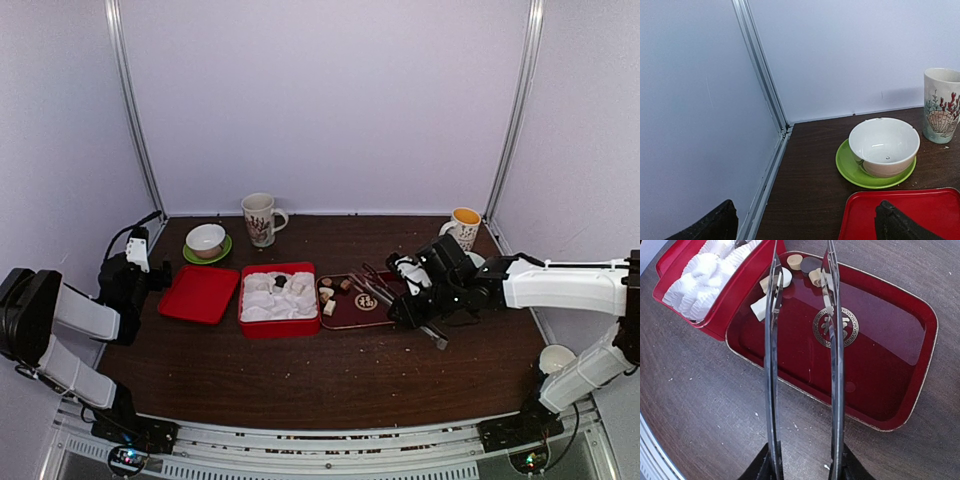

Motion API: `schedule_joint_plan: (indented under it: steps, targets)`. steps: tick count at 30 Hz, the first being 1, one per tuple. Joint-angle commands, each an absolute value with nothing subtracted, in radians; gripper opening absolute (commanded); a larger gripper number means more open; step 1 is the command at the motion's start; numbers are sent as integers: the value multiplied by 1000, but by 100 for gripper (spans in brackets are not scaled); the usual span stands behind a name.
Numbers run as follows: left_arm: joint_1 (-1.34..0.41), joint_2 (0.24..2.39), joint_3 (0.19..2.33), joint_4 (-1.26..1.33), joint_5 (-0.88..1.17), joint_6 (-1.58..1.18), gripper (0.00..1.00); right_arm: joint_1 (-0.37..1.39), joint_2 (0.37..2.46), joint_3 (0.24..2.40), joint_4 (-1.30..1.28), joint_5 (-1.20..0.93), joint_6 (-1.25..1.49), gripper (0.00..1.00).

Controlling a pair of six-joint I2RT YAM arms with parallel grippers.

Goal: Pack the chocolate
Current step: Pick up the fake chocolate from the plate.

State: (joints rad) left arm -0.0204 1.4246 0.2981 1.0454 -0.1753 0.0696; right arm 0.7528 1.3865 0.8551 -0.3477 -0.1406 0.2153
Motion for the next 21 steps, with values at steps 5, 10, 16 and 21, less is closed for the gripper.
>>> schedule_joint_plan:
  steps: [5,10,16,21]
  targets:
    - [-14,1424,294,1083,-165,75,98,746,1531,987,-400,-105,195,39]
    - [-15,1424,294,1082,-165,75,98,742,1636,1076,-447,-99,203,40]
    - [-14,1424,296,1082,-166,74,98,731,1723,1161,-508,-84,225,40]
    - [-13,1423,295,1079,-166,75,98,716,1749,1176,-515,-96,245,43]
